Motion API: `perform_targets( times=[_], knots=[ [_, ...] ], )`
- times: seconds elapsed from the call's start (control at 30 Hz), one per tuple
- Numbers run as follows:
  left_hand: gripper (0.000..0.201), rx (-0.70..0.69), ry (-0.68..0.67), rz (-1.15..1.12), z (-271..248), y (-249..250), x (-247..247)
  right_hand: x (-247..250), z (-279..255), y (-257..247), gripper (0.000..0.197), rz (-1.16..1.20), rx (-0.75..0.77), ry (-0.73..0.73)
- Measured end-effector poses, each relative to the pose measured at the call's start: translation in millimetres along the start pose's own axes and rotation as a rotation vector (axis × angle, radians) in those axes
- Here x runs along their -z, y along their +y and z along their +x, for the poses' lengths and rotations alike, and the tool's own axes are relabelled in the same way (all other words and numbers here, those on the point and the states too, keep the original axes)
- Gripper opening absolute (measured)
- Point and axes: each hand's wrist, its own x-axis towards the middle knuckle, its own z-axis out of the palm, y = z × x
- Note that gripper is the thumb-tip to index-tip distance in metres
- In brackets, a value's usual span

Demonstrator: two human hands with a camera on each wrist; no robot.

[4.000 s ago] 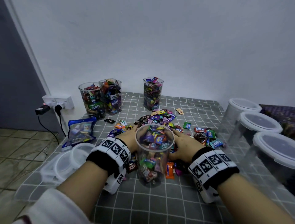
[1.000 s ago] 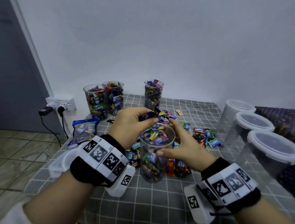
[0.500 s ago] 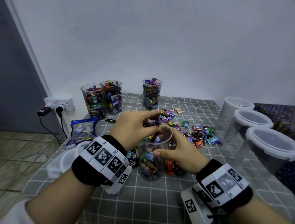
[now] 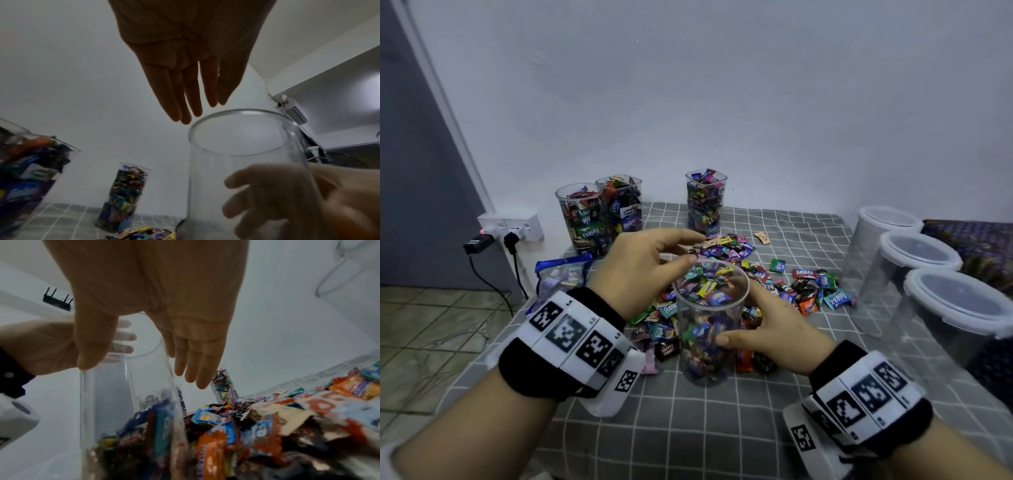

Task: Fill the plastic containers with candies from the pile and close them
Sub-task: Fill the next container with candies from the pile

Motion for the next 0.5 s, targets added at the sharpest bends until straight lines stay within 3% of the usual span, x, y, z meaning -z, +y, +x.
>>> perform_targets(
  times=[0.1,0.2,0.27,0.4,0.5],
  knots=[
    [0.03,0.101,-0.116,0.193,1,-10,15,5,-2,6,0.078,-0.213,-0.021,-0.065],
    [0.05,0.23,-0.478,0.601,6,-19,19,13,1,11,0.086,-0.468,-0.111,-0.142],
    [0.067,0.269,-0.643,0.751,9,-27,15,20,4,11,0.089,-0.614,-0.175,-0.2],
    [0.092,0.34,-0.828,0.85,9,-46,1,29,10,15,0.1,-0.826,-0.304,-0.321],
    [0.106,0.414,-0.95,0.791,7,-54,-13,32,15,21,0.103,-0.876,-0.4,-0.374]
  ],
)
